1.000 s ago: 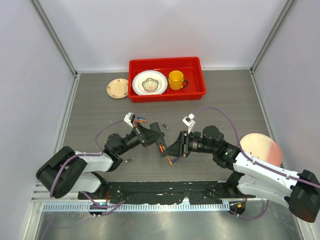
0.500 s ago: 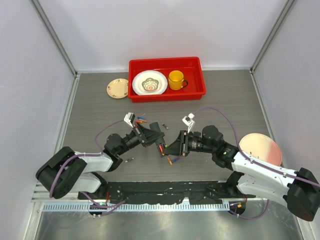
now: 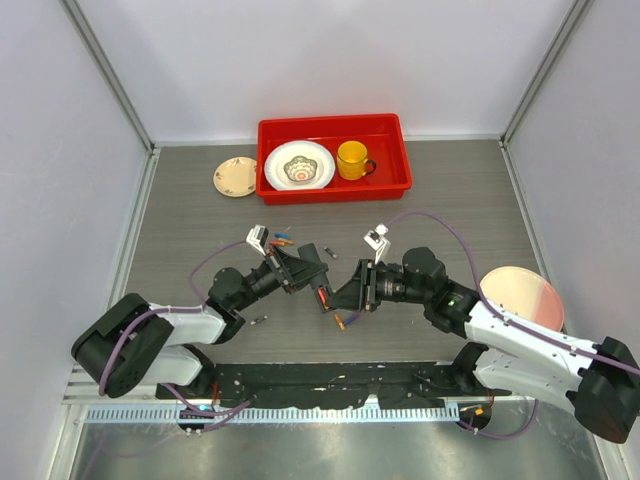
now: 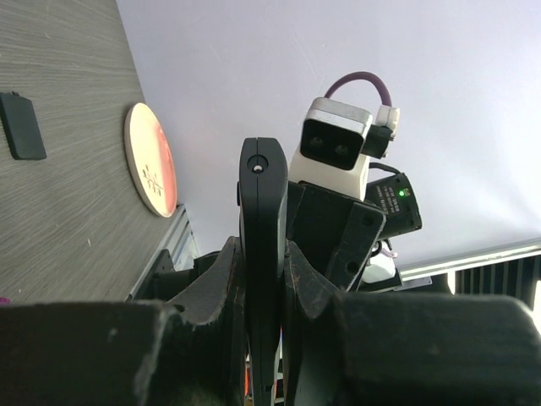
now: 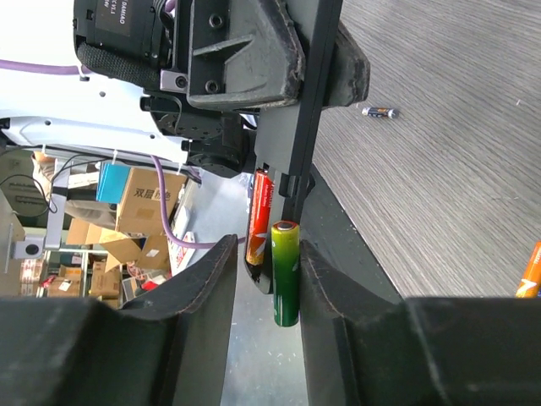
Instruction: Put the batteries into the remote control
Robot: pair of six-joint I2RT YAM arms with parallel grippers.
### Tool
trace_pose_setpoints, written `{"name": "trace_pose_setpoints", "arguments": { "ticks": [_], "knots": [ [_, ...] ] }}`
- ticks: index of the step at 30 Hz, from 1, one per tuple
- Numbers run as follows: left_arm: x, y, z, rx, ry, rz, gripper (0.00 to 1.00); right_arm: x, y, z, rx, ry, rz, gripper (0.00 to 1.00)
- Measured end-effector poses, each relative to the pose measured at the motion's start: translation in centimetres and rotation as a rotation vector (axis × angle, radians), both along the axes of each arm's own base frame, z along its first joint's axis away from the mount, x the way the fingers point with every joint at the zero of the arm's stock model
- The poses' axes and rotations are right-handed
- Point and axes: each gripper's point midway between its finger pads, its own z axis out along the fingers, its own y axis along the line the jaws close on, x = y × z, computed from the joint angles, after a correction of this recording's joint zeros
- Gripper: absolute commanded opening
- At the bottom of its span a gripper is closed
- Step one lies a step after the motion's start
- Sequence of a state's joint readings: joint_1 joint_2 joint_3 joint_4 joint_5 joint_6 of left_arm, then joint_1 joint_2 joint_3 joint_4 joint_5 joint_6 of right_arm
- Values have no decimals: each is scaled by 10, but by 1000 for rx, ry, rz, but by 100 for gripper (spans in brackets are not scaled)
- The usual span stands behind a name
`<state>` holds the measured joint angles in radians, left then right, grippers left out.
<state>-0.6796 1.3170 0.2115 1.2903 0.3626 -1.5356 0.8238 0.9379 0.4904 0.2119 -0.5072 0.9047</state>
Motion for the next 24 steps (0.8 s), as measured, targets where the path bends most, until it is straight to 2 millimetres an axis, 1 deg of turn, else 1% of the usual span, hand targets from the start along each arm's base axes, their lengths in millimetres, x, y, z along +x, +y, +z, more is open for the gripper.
{"name": "trace_pose_setpoints", "arguments": {
  "ticks": [5,8,10,14,17,18,21,24],
  "knots": [
    [4,2,-5,8,9,28,0,2,-5,3,-29,-2,-8,43],
    [6,3,-7,15,9,40,0,1,-8,2,-43,-1,-11,40],
    [7,3,-8,19,5,45,0,1,-10,0,-51,5,-13,35],
    [8,3,-8,18,4,52,0,3,-11,-1,-57,11,-21,29],
    [8,3,-8,16,2,52,0,4,-12,-2,-60,15,-24,21],
    [8,3,-7,14,0,52,0,4,-12,-2,-60,17,-27,14],
    [8,3,-6,10,-5,52,0,5,-13,-3,-63,22,-32,1],
    [9,4,-6,11,-7,57,0,8,-14,-5,-69,29,-38,1]
  ]
}}
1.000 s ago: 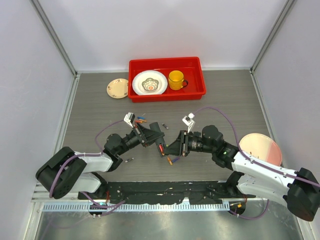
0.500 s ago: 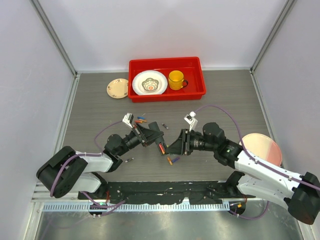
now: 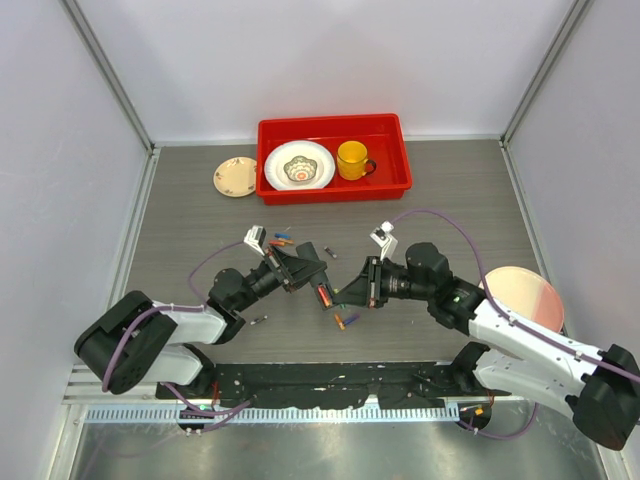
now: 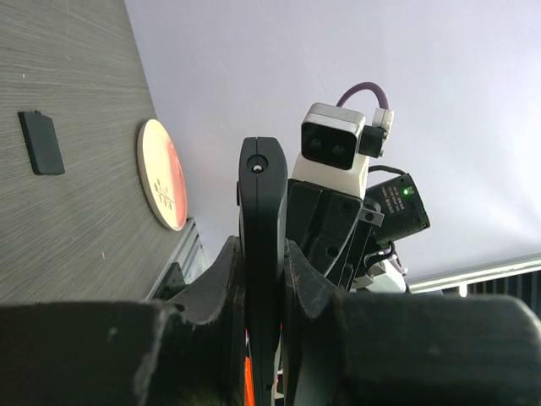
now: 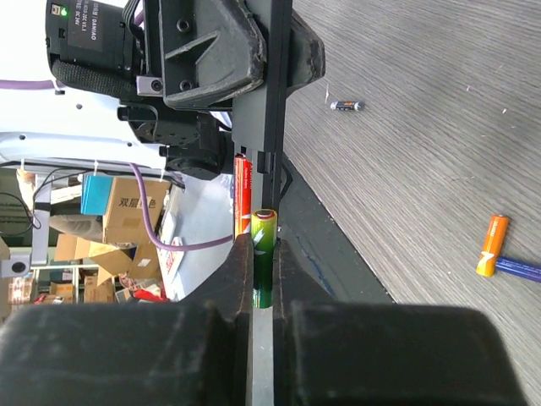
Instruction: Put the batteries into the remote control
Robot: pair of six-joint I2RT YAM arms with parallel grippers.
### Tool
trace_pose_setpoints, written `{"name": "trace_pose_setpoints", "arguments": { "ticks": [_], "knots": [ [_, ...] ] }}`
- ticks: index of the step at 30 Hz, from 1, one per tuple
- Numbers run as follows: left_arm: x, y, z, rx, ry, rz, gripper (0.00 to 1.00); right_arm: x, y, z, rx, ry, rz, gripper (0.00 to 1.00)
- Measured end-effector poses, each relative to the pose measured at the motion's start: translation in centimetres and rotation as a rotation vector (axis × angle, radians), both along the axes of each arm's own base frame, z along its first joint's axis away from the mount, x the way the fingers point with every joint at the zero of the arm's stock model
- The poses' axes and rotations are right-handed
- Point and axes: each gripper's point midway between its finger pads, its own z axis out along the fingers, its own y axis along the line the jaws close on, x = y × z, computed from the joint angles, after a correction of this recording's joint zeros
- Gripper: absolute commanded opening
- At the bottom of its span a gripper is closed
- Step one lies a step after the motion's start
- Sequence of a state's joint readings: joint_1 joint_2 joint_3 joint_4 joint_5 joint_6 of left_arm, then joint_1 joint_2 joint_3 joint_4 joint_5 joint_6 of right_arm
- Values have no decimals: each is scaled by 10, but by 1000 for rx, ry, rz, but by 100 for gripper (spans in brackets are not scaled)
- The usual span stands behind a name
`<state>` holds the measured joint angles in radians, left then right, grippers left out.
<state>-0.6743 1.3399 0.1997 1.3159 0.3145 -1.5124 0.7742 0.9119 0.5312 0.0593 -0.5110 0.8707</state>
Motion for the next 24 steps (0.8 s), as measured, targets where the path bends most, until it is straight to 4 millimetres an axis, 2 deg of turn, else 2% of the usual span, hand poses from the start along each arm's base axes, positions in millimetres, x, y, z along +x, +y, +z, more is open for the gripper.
{"name": "trace_pose_setpoints", "arguments": {
  "ticks": [5,10,13,18,24],
  "knots": [
    [4,2,-2,10,-5,15,0,7,-8,4,-68,-14,-14,1],
    [5,4,0,29,-46,26,0,28,-13,47,-210,-124,-34,1],
    [5,4,4,41,-75,30,0,32,-10,58,-315,-172,-15,1],
    [8,3,10,76,-113,42,0,22,-5,40,-565,-169,98,1],
    [11,2,-2,117,-92,50,0,11,-10,8,-761,-72,203,1]
  ]
}}
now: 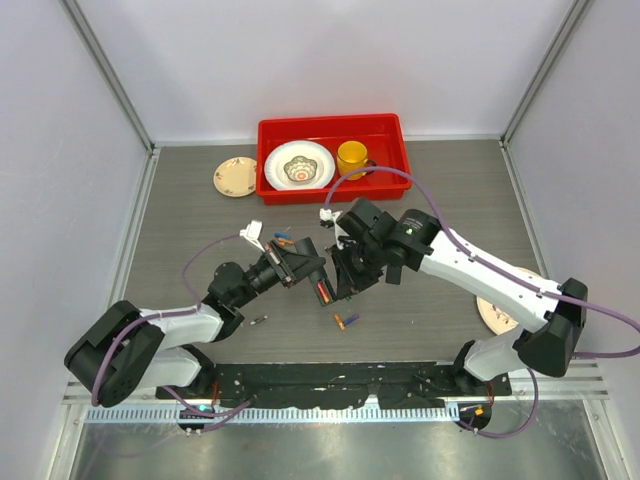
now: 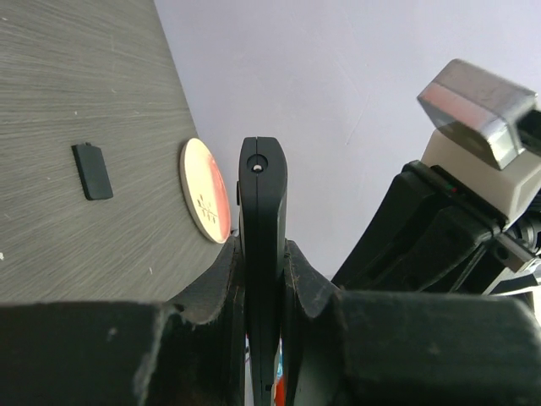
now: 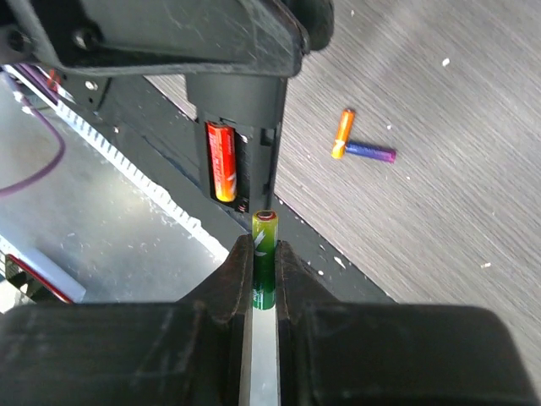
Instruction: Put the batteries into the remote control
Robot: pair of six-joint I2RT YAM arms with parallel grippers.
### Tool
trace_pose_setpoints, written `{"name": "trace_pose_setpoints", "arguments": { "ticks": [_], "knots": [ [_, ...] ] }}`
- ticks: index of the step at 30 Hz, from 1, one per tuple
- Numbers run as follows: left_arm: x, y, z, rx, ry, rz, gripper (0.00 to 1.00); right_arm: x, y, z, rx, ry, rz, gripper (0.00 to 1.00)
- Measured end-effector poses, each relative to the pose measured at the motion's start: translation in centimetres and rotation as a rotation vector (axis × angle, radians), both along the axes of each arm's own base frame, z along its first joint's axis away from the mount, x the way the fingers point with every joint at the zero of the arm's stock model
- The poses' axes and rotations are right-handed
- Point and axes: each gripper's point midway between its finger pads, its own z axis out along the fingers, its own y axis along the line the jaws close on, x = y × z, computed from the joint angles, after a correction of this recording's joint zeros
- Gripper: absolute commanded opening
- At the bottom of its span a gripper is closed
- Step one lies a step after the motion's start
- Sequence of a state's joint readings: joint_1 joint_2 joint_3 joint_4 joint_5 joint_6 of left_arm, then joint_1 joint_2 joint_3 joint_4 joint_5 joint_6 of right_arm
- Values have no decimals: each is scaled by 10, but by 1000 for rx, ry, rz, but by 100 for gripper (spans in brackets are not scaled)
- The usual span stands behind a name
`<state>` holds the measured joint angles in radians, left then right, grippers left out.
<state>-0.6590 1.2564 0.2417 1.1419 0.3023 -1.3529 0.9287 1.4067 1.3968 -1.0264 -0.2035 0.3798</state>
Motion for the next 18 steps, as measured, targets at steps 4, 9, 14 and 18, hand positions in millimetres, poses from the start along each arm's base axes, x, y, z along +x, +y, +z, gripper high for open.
{"name": "trace_pose_setpoints", "arguments": {
  "ticks": [4,9,14,18],
  "knots": [
    [2,0,-2,4,7,7,0,-5,-5,-6,-48,42,8,1],
    [2,0,-3,3,9,12,0,-9,-1,-3,-33,67,22,1],
    [1,-2,-2,1,13,10,0,-9,7,-4,-23,92,31,1],
    [0,-3,-3,0,19,9,0,-9,11,-8,-30,114,30,3]
  ]
}}
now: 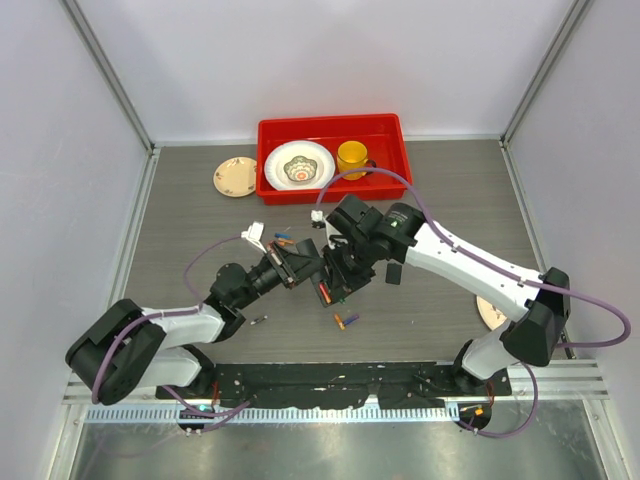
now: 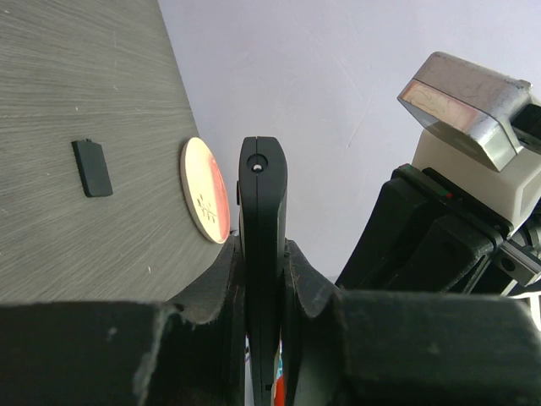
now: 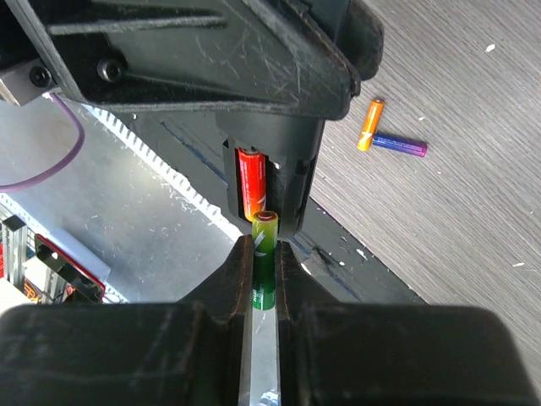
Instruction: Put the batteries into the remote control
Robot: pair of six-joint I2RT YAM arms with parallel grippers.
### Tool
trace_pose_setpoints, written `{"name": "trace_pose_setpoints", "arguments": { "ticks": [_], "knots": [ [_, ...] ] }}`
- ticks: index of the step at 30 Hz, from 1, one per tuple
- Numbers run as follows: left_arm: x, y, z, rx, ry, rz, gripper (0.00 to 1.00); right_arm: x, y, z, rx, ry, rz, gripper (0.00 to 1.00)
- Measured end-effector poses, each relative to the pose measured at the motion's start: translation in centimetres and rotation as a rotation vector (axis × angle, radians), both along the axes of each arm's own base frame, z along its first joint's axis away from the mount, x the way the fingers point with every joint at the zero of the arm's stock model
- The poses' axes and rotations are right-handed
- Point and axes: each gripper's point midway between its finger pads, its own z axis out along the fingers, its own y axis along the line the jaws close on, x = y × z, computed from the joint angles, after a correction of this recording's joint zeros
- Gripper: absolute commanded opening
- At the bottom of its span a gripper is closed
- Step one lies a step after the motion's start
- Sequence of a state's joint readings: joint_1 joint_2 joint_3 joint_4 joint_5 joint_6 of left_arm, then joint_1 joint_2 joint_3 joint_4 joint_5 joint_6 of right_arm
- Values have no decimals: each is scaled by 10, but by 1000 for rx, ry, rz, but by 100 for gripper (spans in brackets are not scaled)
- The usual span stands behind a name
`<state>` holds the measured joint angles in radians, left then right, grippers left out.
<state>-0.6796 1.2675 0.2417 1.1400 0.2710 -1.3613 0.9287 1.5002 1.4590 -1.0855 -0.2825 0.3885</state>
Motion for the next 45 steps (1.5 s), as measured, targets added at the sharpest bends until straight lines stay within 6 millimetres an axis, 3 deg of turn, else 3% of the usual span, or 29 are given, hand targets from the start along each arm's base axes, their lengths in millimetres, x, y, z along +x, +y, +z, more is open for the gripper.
{"name": "trace_pose_setpoints", "arguments": {
  "ticks": [11,21,34,45],
  "knots": [
    [0,-2,-3,-8,26,-1,0,4,6,-8,-21,20,-5,10],
    [0,-2,-5,-5,31,3,0,10,11,-8,-39,23,-3,25],
    [0,-2,-5,-6,35,3,0,12,8,-9,-54,24,-4,32],
    [1,-4,-3,-36,46,-3,0,18,14,7,-28,-9,-5,41]
  ]
}}
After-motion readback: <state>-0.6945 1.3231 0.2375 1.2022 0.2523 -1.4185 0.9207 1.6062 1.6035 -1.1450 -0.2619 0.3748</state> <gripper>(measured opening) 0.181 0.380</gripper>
